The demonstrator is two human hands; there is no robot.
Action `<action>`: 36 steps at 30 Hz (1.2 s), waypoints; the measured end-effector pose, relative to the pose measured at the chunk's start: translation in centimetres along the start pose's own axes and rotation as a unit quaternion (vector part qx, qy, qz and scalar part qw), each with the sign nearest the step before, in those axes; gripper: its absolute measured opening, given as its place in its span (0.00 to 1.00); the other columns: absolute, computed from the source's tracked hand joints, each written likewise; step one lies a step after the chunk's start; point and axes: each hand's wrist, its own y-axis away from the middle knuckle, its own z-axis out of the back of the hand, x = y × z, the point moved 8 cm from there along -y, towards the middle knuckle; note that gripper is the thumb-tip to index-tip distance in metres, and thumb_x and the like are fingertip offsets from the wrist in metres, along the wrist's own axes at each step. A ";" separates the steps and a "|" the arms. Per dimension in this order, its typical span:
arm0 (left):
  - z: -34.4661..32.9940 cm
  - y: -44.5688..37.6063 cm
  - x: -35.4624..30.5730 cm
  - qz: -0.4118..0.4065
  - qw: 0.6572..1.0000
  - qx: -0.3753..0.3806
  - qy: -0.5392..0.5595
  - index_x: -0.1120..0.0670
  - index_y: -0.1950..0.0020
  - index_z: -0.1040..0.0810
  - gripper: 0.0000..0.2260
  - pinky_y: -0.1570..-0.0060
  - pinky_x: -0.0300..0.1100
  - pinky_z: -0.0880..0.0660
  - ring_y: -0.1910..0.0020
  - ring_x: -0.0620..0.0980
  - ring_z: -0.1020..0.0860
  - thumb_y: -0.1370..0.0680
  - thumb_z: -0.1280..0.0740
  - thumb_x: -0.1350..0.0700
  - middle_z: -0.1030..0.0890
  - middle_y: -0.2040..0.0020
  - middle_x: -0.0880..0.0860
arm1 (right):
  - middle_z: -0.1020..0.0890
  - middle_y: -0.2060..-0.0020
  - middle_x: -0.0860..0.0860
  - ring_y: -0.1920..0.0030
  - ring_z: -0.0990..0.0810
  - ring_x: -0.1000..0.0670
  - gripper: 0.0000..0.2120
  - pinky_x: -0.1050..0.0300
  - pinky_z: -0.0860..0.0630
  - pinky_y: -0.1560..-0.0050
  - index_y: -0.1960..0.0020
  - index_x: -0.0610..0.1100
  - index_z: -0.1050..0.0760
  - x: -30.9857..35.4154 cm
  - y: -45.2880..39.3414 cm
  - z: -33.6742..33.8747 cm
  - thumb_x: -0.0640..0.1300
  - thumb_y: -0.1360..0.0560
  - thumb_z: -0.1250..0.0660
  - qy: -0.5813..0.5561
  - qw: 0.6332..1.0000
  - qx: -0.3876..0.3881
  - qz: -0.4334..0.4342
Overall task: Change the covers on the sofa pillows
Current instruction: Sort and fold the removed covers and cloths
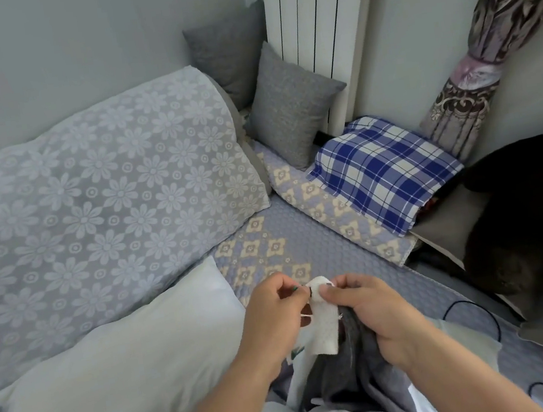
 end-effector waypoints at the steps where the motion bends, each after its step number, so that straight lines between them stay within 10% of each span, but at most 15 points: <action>1: 0.0 -0.3 0.5 0.023 0.999 0.015 0.024 0.61 0.55 0.23 0.05 0.61 0.43 0.21 0.62 0.52 0.17 0.21 0.32 0.60 0.16 0.58 0.59 | 0.17 0.60 0.36 0.63 0.19 0.41 0.05 0.47 0.21 0.59 0.55 0.38 0.21 0.5 0.1 -0.3 0.37 0.27 0.26 0.009 1.000 0.000 0.011; 13: 10.6 -5.0 16.2 0.228 0.962 -0.133 -0.073 0.55 0.60 0.27 0.08 0.47 0.53 0.23 0.55 0.57 0.24 0.22 0.32 0.61 0.20 0.52 0.61 | 0.18 0.60 0.38 0.64 0.18 0.43 0.03 0.48 0.18 0.57 0.54 0.40 0.21 11.1 1.9 4.8 0.37 0.27 0.29 -0.048 0.985 -0.077 0.149; 17: 10.6 -5.4 13.6 0.059 0.970 -0.164 -0.168 0.51 0.43 0.24 0.14 0.40 0.53 0.25 0.43 0.57 0.24 0.26 0.26 0.58 0.24 0.42 0.55 | 0.19 0.58 0.37 0.63 0.18 0.43 0.07 0.52 0.17 0.61 0.50 0.37 0.22 8.8 1.4 2.0 0.38 0.27 0.29 -0.003 0.996 0.027 0.081; 21: 2.5 -3.4 5.5 -0.137 0.982 -0.001 -0.130 0.41 0.27 0.33 0.33 0.35 0.35 0.33 0.35 0.38 0.32 0.29 0.26 0.39 0.33 0.35 0.40 | 0.18 0.60 0.38 0.63 0.19 0.43 0.03 0.54 0.19 0.62 0.59 0.40 0.20 8.7 2.1 -1.1 0.39 0.28 0.29 0.072 0.989 0.106 0.079; 30: -3.3 -1.3 1.5 -0.193 0.954 0.030 -0.229 0.41 0.37 0.41 0.32 0.50 0.49 0.23 0.46 0.46 0.26 0.31 0.30 0.30 0.38 0.39 0.42 | 0.19 0.61 0.40 0.64 0.18 0.44 0.06 0.54 0.19 0.64 0.57 0.39 0.22 10.2 3.2 0.5 0.41 0.29 0.28 0.048 0.992 0.082 0.083; 36: -0.7 -3.0 0.0 -0.257 0.911 -0.102 -0.306 0.50 0.37 0.36 0.24 0.62 0.45 0.28 0.53 0.55 0.25 0.29 0.30 0.59 0.35 0.40 0.51 | 0.17 0.60 0.38 0.64 0.17 0.42 0.06 0.53 0.18 0.63 0.56 0.37 0.20 9.7 3.3 2.6 0.40 0.28 0.28 0.057 0.994 0.048 0.080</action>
